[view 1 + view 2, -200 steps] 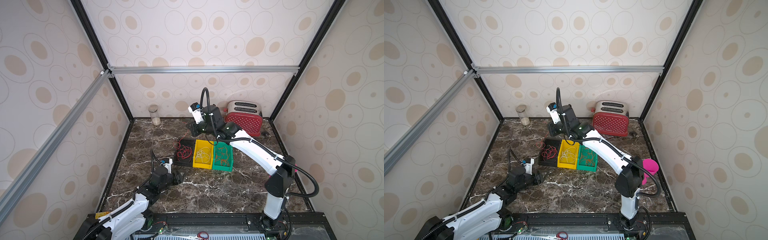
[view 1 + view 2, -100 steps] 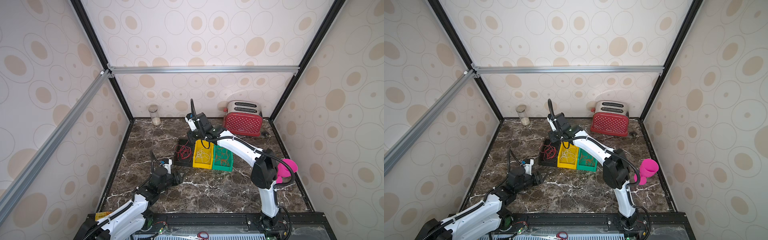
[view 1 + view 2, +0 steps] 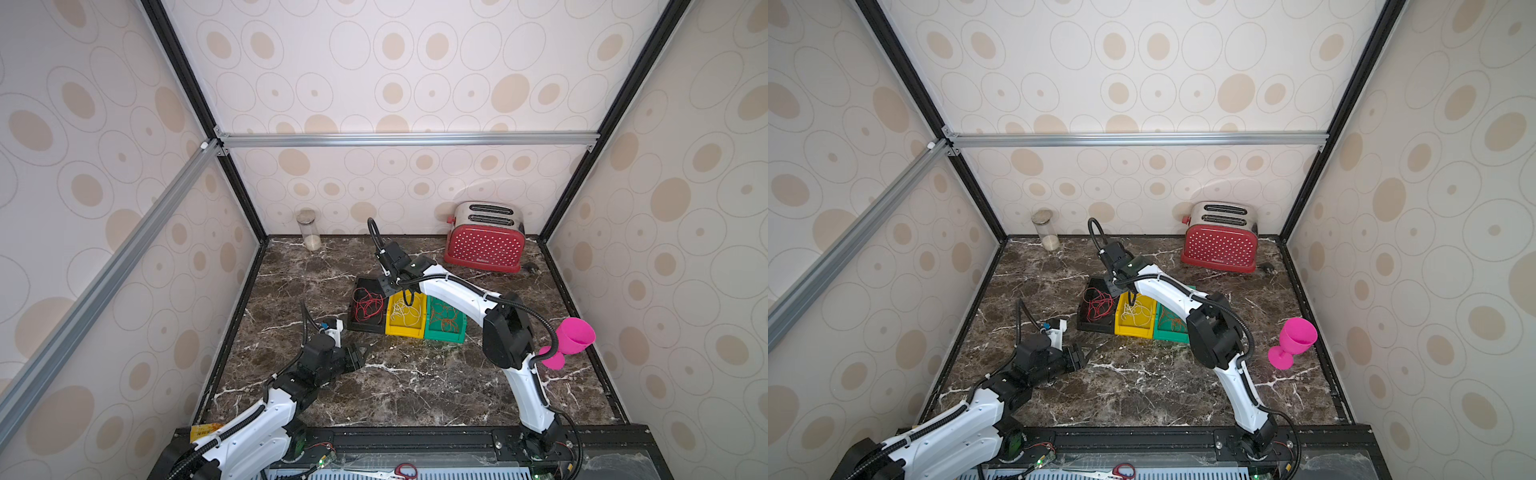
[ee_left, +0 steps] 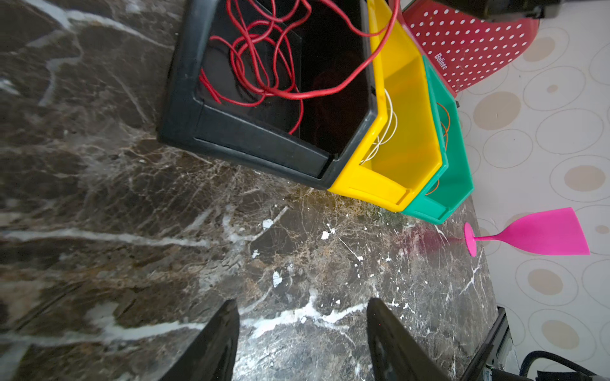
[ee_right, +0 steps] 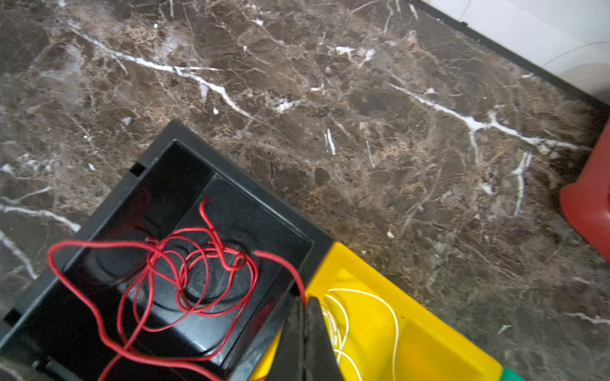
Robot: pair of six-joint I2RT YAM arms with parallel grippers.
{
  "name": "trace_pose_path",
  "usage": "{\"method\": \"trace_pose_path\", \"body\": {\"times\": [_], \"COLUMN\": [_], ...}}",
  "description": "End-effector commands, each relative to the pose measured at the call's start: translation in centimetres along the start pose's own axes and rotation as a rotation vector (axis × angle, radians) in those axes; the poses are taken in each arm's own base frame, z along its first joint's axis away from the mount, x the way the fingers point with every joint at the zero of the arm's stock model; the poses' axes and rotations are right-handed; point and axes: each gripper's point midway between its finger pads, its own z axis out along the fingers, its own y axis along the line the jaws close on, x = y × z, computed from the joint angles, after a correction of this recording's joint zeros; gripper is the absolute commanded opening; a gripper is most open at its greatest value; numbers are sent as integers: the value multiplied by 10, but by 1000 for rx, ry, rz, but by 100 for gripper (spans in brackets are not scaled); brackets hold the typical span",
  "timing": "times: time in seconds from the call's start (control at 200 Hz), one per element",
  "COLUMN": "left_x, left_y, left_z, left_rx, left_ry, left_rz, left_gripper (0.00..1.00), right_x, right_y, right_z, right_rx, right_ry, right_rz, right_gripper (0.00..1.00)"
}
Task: Untangle and sort cables by color
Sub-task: Place the cable in the container.
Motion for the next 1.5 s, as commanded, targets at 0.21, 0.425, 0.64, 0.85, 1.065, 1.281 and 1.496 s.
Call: {"method": "trace_pose_path", "body": {"times": [0.21, 0.425, 0.64, 0.85, 1.065, 1.281, 1.496], "left_x": [-12, -10, -9, -6, -7, -7, -13], "left_y": [-6, -3, -1, 2, 3, 3, 0], "left_z": [-1, -1, -2, -3, -2, -1, -2], "left_rx": [2, -6, -9, -10, -11, -12, -19], "left_ry": [-24, -23, -22, -24, -21, -21, -27], "left_rz": [9, 10, 14, 9, 9, 10, 22], "left_gripper": [62, 62, 62, 62, 62, 62, 62], "right_x": [-11, -22, -17, -3, 17, 9, -17], "right_y": [-33, 27, 69, 73, 69, 72, 69], "right_z": [-38, -33, -11, 11, 33, 20, -20], "right_rx": [135, -41, -75, -61, -102, -146, -174], "right_ry": [-68, -117, -108, -40, 85, 83, 10], "right_rz": [-4, -82, -201, -227, -172, -168, -155], "right_gripper": [0, 0, 0, 0, 2, 38, 50]}}
